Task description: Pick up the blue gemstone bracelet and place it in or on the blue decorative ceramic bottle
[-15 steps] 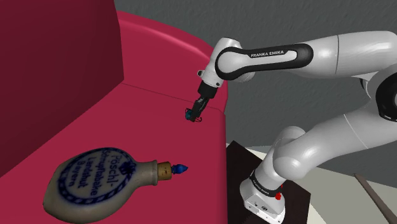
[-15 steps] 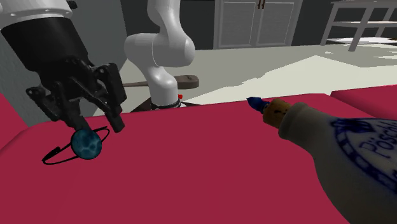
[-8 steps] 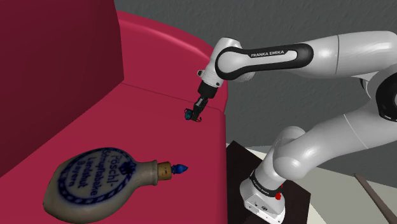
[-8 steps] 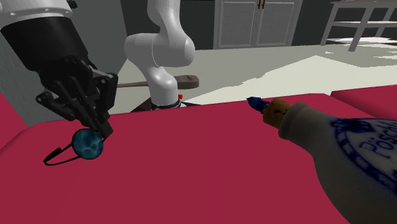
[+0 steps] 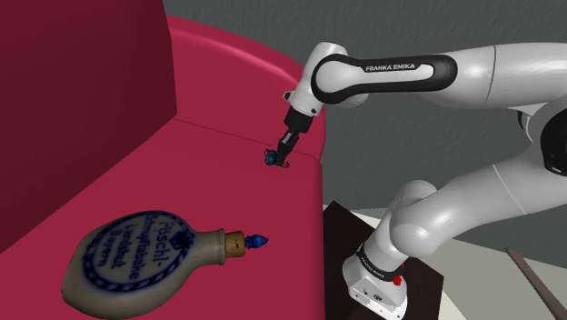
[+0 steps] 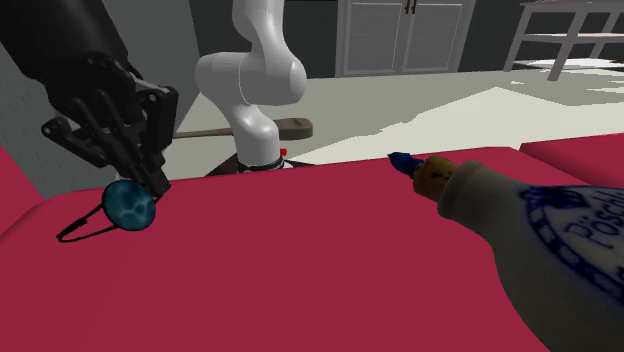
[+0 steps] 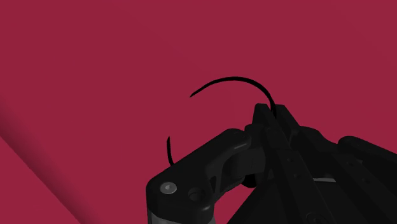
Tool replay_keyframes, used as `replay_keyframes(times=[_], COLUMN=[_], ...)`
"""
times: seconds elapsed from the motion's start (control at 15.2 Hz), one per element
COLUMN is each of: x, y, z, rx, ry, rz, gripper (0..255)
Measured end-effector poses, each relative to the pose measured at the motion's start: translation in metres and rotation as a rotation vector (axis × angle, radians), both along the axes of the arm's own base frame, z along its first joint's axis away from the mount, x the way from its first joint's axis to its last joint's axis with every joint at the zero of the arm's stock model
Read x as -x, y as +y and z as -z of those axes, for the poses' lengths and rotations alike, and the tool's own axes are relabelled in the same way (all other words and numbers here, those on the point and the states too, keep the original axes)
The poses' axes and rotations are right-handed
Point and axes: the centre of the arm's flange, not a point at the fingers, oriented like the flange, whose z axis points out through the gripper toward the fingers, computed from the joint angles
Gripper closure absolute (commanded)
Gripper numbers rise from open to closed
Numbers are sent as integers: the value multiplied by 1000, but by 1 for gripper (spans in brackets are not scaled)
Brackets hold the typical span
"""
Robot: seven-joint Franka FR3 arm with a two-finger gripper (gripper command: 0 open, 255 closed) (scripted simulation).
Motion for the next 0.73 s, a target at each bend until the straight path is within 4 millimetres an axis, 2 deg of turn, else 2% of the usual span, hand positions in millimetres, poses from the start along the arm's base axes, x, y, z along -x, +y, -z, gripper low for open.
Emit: replay_keyframes(times=[0.73], x=[0], y=[0], z=[-58], rx=[0], ry=[0], rz=[0], gripper=[255])
